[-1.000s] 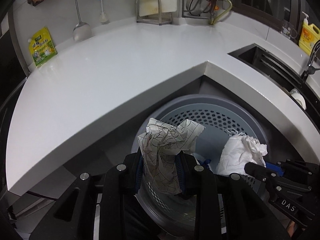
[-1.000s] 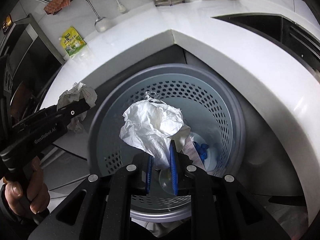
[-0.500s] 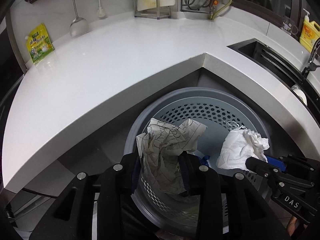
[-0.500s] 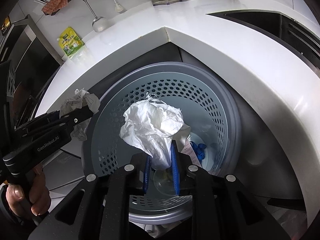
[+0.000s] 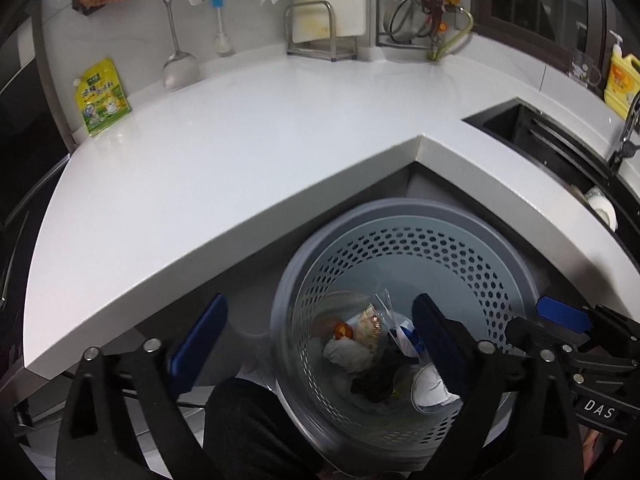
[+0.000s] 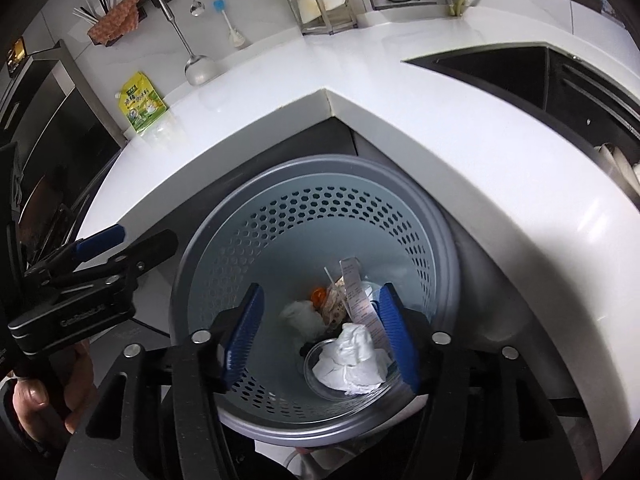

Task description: Collect trash

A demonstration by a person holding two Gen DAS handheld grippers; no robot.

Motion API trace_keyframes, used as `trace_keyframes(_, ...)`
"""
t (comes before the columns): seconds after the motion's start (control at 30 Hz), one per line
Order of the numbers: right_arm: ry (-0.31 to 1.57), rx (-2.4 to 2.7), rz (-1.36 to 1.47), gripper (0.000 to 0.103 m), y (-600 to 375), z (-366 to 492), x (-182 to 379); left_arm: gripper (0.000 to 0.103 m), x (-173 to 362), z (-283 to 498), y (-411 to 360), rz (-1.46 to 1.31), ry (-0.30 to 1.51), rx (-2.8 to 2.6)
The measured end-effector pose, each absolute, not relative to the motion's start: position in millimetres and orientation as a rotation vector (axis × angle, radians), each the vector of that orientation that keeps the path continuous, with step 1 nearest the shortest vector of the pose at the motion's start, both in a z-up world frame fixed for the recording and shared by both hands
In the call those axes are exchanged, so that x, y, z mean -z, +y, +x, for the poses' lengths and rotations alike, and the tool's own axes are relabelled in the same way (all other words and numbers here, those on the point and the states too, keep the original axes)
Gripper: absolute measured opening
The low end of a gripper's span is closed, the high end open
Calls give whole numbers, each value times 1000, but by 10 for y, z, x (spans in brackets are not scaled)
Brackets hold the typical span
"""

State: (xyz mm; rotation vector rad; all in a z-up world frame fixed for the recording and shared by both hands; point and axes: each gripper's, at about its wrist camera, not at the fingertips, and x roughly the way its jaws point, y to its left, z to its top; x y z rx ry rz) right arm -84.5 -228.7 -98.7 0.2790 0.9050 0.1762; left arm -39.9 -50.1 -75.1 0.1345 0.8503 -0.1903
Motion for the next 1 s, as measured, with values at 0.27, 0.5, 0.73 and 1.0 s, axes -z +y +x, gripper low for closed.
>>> trace_keyframes(0.27,900,-162,278,66,-2293,-862,948,96,703,-410,-457,116,861,185)
trace_keyframes(0.5,896,-155,260,69,-2264,-873,919,97,691,-416,-404,97,870,178)
trace_keyframes(0.73,902,-146,253,70,-2256,-871,916,97,695,-408,-356,86,880,156)
trace_keyframes(1.0,908,-132,228,71,-2248,-860,896,97,677,-406,-335,89,878,126)
